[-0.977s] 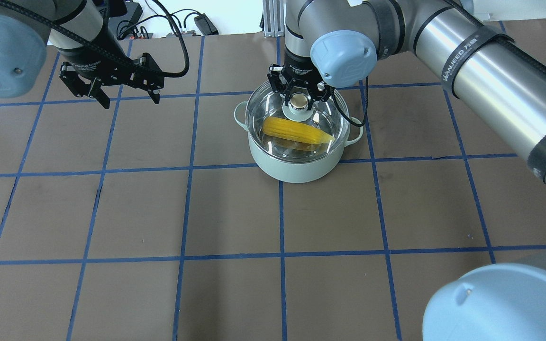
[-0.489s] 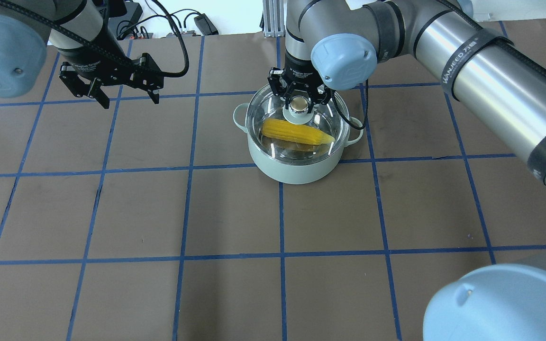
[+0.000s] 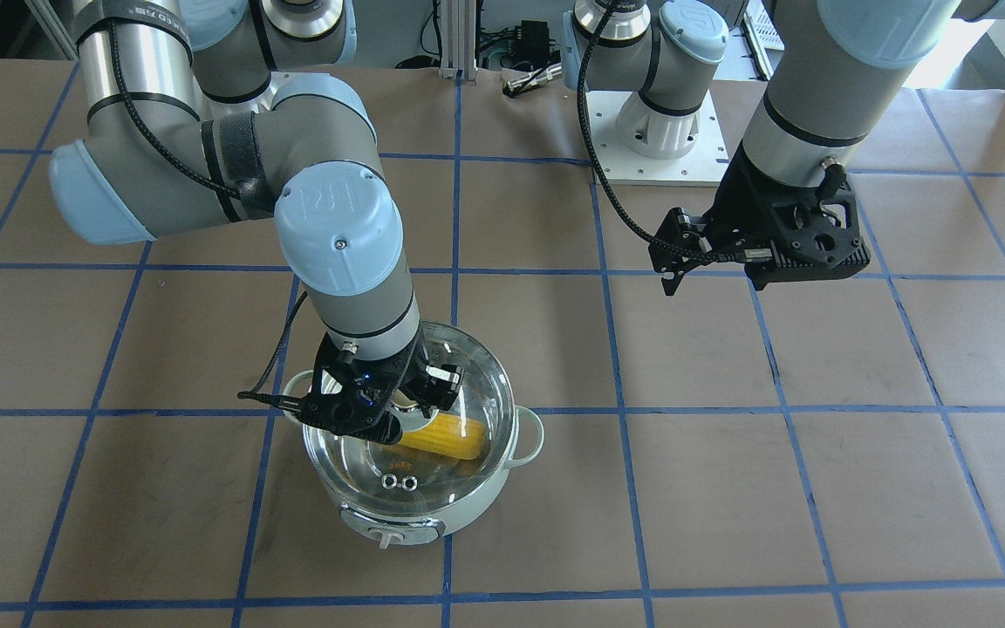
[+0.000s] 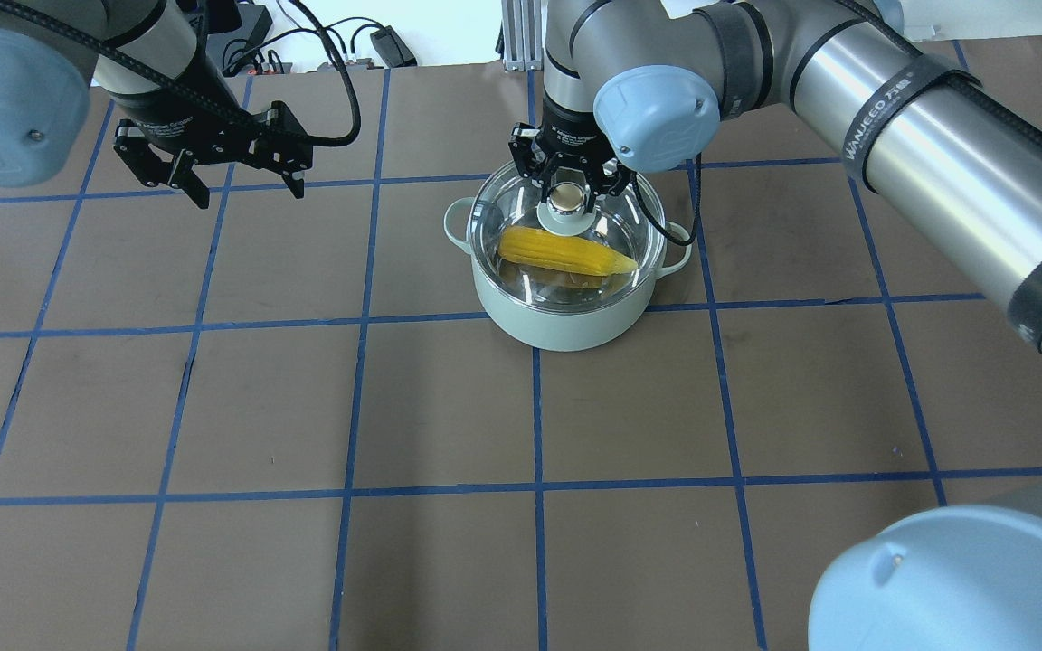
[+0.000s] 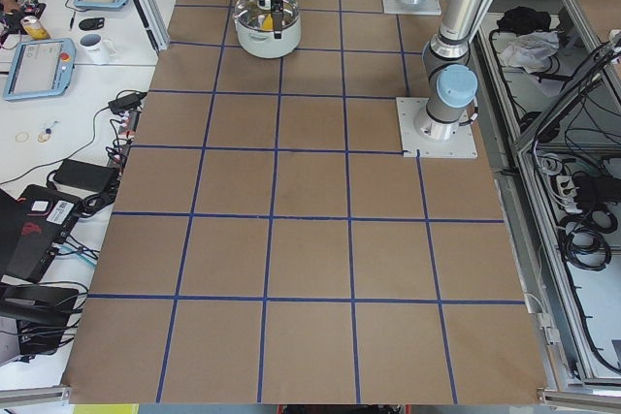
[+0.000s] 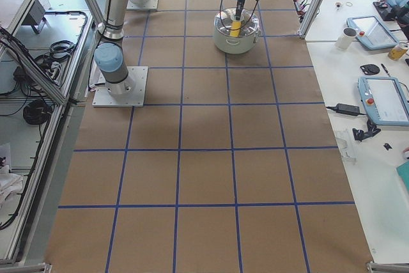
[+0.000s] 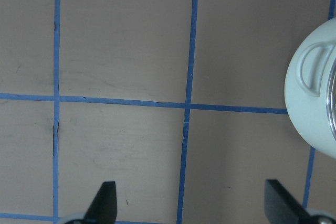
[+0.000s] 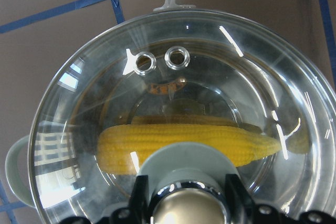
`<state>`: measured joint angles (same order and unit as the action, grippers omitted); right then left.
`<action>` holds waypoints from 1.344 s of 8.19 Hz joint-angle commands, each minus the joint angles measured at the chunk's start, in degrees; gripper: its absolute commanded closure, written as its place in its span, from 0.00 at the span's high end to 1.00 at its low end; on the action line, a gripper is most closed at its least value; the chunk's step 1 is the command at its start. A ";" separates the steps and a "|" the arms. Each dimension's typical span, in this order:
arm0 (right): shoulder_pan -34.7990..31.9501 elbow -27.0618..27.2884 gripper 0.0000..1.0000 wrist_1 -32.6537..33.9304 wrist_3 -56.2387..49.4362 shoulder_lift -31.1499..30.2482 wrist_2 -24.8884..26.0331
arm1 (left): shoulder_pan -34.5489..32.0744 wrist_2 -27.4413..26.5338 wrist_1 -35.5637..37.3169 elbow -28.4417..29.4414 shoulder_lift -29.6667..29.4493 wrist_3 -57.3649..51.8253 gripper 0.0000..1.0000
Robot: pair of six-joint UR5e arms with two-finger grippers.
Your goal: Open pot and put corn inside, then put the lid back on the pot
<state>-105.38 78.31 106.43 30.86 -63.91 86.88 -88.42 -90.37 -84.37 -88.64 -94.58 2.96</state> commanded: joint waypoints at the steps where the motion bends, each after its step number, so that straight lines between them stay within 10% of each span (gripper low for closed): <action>1: 0.00 -0.09 0.75 1.67 -0.10 -0.25 0.05 | 0.00 0.02 0.00 0.05 -0.08 0.03 1.00; 11: 14.50 2.98 1.00 -17.12 -26.91 -23.98 4.89 | 0.00 -0.16 -0.52 0.05 1.32 0.03 1.00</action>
<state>-91.28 79.60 92.27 4.93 -84.90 91.28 -88.42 -90.47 -84.44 -88.59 -94.00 2.99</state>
